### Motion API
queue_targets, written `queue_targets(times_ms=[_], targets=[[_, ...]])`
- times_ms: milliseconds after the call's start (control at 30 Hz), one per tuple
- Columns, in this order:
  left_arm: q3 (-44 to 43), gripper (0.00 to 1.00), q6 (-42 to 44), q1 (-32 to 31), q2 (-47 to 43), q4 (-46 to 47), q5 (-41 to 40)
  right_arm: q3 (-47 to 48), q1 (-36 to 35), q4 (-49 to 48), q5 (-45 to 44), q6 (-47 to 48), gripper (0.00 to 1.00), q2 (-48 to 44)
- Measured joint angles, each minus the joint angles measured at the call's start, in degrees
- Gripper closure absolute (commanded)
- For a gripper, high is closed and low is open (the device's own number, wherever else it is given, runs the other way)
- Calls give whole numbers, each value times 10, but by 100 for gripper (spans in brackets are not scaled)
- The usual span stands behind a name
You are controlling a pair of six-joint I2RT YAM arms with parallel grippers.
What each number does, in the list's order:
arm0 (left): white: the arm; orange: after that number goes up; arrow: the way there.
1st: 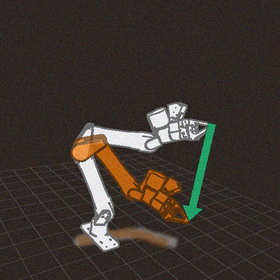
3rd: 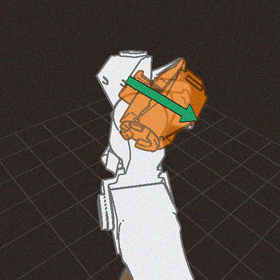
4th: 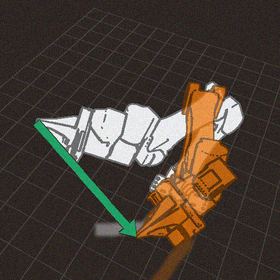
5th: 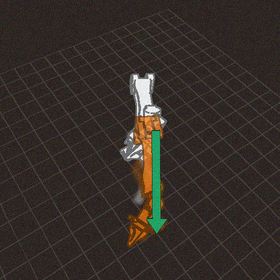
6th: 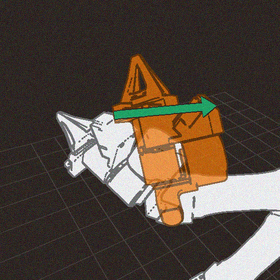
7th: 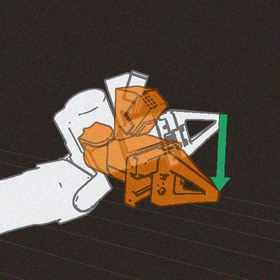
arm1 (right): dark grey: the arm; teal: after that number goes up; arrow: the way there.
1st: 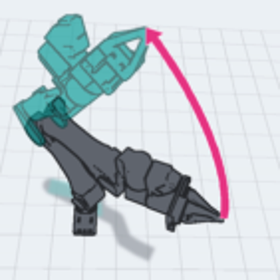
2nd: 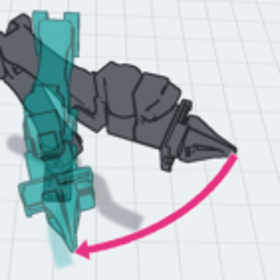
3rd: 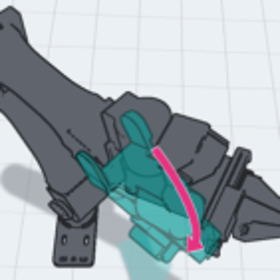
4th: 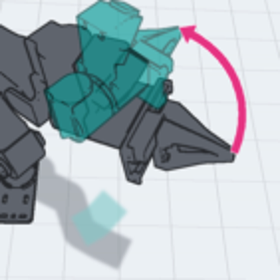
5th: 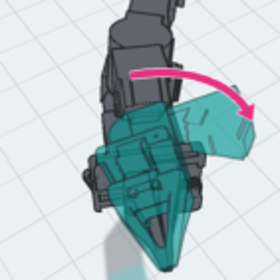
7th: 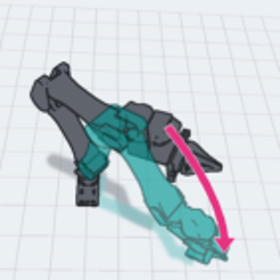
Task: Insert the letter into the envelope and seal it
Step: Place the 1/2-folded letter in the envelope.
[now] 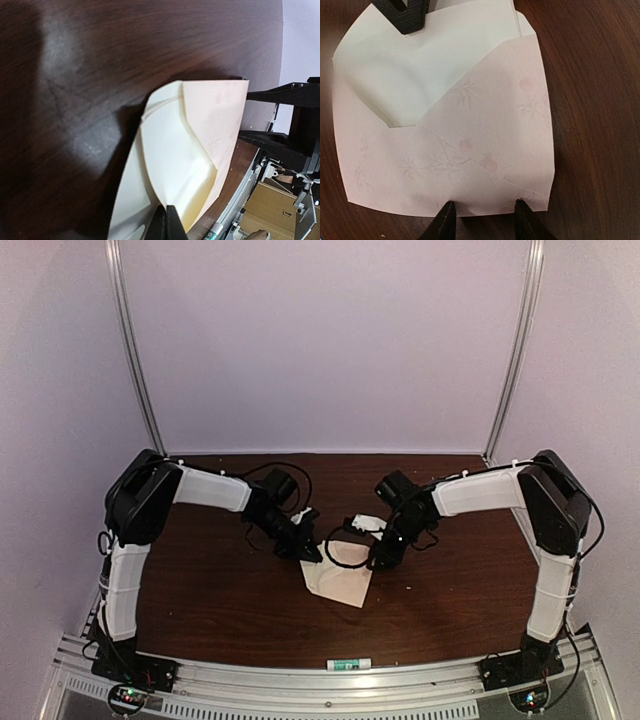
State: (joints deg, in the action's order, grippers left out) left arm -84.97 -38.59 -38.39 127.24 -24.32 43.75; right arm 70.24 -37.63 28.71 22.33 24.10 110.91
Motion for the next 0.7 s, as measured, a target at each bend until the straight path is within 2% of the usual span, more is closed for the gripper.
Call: queue_targets(times_ms=[400, 700], targets=[[12, 100, 21, 10, -1, -10, -1, 0, 0, 0, -2, -2, 60, 0], [-24, 100, 43, 20, 5, -39, -9, 0, 0, 0, -2, -3, 60, 0]])
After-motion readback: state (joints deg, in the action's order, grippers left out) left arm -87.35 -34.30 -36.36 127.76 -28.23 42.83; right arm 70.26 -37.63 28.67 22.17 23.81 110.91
